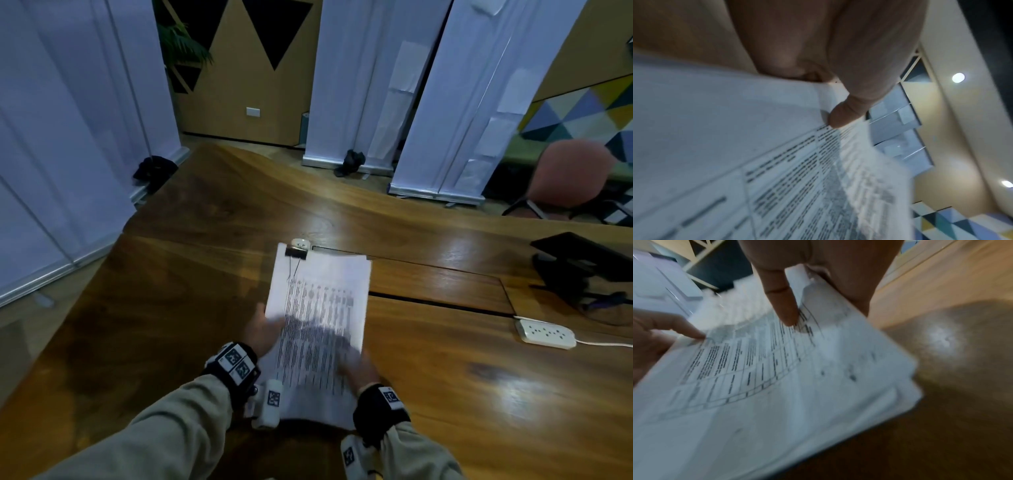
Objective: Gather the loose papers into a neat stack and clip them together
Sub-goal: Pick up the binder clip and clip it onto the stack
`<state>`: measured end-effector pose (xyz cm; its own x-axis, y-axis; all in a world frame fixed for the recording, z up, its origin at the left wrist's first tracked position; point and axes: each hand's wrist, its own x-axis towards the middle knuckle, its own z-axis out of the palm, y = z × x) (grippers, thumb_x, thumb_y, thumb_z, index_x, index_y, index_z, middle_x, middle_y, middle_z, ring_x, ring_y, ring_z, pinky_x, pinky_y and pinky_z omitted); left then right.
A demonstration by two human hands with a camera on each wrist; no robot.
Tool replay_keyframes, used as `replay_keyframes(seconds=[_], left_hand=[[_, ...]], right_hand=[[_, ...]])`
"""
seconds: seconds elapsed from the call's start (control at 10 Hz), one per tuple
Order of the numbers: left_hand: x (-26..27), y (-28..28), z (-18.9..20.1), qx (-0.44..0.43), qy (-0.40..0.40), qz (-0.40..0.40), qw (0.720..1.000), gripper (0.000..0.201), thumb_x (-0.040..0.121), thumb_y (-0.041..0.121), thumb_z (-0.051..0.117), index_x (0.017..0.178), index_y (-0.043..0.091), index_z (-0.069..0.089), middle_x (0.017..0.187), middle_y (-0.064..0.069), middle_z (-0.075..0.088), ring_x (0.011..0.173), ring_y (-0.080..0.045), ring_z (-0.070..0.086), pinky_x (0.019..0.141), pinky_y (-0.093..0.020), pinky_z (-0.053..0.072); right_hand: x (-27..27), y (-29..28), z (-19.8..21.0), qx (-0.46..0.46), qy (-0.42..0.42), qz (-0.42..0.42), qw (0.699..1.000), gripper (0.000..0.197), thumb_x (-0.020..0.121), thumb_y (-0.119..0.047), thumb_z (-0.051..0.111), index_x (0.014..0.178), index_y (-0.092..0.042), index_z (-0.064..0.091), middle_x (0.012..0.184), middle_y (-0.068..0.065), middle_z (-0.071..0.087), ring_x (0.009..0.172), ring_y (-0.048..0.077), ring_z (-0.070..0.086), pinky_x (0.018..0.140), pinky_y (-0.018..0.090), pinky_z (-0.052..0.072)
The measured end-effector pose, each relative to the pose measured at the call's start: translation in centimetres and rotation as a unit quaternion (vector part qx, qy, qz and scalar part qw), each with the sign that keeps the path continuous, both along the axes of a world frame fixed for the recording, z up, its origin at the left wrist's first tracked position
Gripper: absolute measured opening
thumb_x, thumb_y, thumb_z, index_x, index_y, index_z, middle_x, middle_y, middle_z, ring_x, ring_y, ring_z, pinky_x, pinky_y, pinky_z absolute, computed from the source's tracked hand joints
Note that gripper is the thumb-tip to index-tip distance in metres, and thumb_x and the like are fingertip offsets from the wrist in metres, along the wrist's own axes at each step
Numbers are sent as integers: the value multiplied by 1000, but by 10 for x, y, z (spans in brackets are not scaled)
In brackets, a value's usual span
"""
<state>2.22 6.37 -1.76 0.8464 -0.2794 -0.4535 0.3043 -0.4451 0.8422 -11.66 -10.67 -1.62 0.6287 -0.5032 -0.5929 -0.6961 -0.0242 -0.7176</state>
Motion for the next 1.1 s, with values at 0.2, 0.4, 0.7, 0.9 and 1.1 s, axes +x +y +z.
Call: replay_keyframes(seconds=[0.2,0.4,0.7,0.9,1.1], left_hand=[[-14,14,-34,50,45,43,997,52,90,17,63,135,7,40,133,-17,56,116,-34,56,98,-41,47],[-23,33,-41,183,-18,6,983,51,86,24,66,134,14,52,129,-12,59,113,-27,59,95,-35,50],[-27,36,-39,207,3,-14,978,53,85,15,65,137,11,50,125,-11,64,110,-26,62,92,-31,52],[-27,38,-37,198,11,-26,980,51,82,10,69,131,17,57,120,-10,67,99,-21,64,81,-23,49],[-26,42,-35,166,-1,-34,986,53,81,11,69,132,18,57,116,-8,68,87,-16,59,78,-20,48]], right_hand=[[-12,-2,-29,-7,92,21,995,63,73,-17,63,130,-9,38,110,11,61,89,26,59,85,38,52],[-35,0,-25,-190,132,160,960,57,88,-22,52,141,-20,31,136,8,47,123,25,49,103,33,41],[-33,-5,-28,-172,128,162,963,53,81,-15,64,131,-19,50,117,3,65,102,19,62,92,27,50],[-32,3,-21,-187,134,155,961,56,84,-12,61,137,-17,44,132,7,52,116,23,55,101,29,45],[-33,6,-13,-196,122,169,958,54,88,-16,55,139,-18,39,133,7,48,121,23,49,103,29,40]])
